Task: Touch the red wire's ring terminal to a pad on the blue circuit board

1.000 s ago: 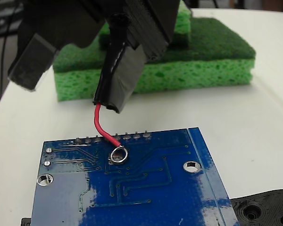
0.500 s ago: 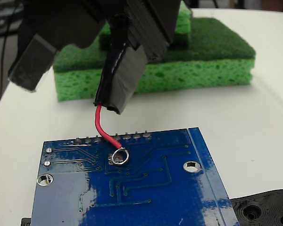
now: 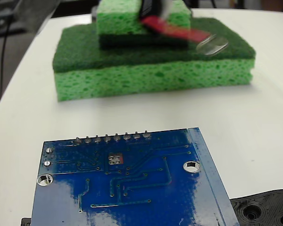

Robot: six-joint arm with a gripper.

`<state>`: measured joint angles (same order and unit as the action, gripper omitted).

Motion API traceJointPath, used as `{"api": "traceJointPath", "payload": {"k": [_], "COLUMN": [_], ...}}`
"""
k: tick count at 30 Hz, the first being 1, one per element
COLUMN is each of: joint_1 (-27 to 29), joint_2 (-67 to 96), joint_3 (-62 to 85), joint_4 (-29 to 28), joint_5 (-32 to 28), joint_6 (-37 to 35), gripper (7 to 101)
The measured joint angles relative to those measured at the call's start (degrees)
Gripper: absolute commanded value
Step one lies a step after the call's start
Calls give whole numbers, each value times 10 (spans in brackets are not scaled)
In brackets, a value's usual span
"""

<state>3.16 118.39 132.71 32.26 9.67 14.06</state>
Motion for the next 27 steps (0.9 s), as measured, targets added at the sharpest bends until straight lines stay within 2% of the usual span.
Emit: {"api": "traceJointPath", "payload": {"k": [6, 12, 15, 22, 27], "joint_1": [30, 57, 57, 57, 58], "joint_2": [102, 223, 308, 503, 562], "joint_3": [81, 191, 258, 347, 361], "joint_4": [27, 32, 35, 96, 120], "joint_5": [-86, -146, -158, -163, -163], "joint_6": [-70, -76, -83, -101, -105], "gripper": [1003, 1003, 1003, 1003, 1003]}}
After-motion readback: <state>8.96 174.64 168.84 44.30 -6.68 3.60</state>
